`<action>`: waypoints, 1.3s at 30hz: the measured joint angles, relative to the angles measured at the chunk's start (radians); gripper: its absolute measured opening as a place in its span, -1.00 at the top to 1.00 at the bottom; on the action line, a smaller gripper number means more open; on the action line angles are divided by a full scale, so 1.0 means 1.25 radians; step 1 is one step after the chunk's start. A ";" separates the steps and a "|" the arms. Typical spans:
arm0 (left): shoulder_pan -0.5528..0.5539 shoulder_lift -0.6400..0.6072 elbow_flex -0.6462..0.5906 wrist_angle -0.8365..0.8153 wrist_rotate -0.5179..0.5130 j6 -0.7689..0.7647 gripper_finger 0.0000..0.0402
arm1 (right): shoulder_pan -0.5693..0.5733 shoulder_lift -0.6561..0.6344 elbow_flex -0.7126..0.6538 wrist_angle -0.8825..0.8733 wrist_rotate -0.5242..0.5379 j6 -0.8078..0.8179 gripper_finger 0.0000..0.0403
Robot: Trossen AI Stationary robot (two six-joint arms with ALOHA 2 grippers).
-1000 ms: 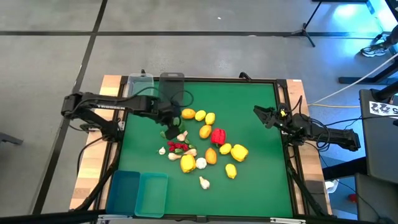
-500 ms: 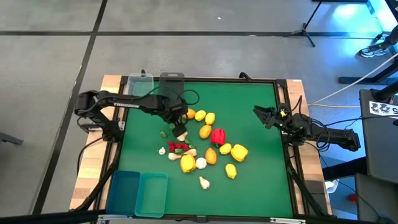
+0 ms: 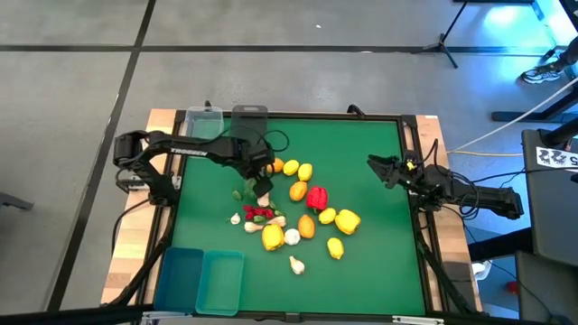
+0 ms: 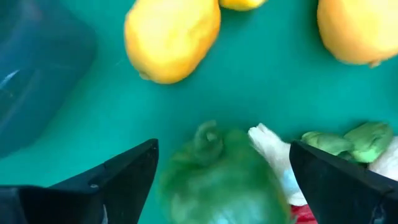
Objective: Sort produce into baskets
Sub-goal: Put the green bell pepper into the transparent bin
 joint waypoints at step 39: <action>-0.103 0.060 0.101 -0.159 -0.077 -0.494 -0.77 | 0.000 0.000 0.000 -0.002 -0.033 0.002 -0.30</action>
